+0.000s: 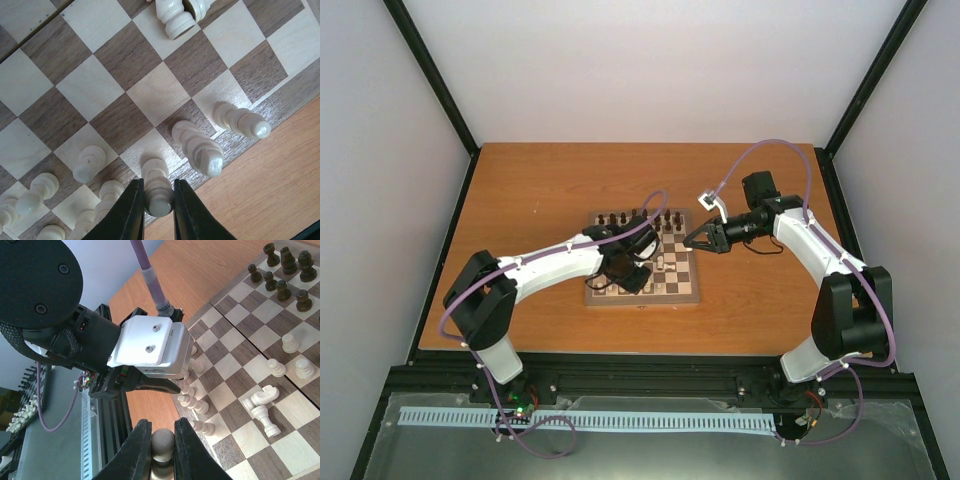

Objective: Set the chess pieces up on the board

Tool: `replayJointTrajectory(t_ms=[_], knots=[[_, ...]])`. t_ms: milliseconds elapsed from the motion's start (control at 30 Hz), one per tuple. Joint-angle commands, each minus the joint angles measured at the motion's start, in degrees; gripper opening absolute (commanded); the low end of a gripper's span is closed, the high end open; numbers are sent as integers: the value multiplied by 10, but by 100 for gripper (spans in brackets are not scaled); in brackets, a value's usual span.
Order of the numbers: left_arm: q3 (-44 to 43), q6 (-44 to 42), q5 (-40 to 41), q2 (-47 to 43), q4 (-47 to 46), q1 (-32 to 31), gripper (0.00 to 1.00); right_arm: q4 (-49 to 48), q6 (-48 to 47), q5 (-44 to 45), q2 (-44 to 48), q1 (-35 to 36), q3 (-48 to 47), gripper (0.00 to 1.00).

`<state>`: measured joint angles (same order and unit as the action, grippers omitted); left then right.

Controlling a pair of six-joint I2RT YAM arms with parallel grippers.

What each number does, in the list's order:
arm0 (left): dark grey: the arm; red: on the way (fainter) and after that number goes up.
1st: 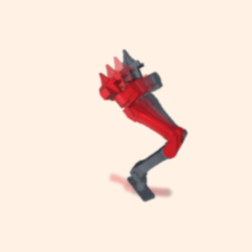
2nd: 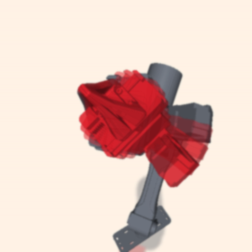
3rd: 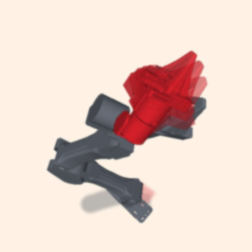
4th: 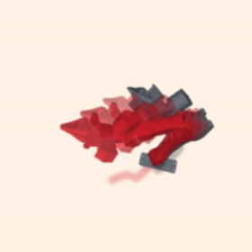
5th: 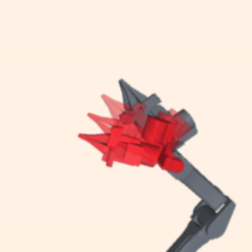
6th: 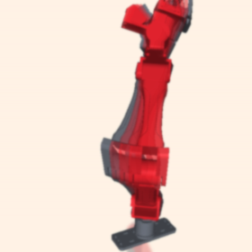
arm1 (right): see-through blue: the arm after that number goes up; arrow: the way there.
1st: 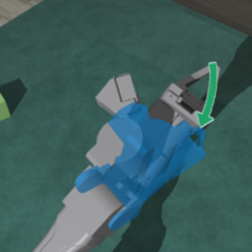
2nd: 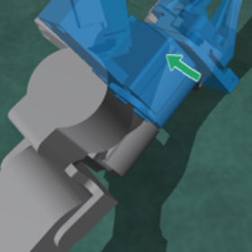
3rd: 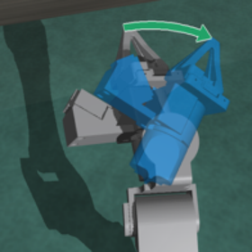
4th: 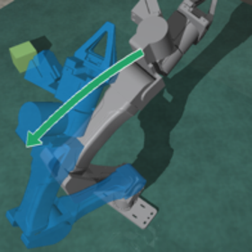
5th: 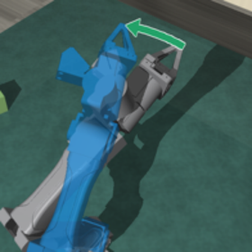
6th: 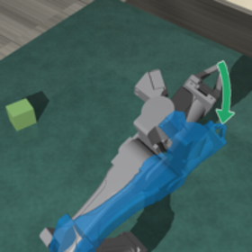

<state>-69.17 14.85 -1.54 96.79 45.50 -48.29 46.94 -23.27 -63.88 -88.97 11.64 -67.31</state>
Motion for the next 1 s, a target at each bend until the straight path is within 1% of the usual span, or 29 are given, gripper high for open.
replayJointTrajectory(t_ms=[0, 433, 533, 733, 967], knots=[[-26, 8, 3, 7, -16, 0, 13, 3, -13, -16, 5, -5, 2, 7], [-33, 8, 14, 12, -6, 0, 13, 5, -15, -19, 3, -7, 3, 6], [-29, 8, 17, 9, -5, 0, 16, 6, -16, -19, 2, -7, 3, 6], [-30, 10, 21, 7, 4, -1, 18, 3, -15, -15, 6, -7, 5, 7], [-32, 8, 23, -3, 15, 0, 24, -32, -4, 7, 22, -7, 23, 7]])
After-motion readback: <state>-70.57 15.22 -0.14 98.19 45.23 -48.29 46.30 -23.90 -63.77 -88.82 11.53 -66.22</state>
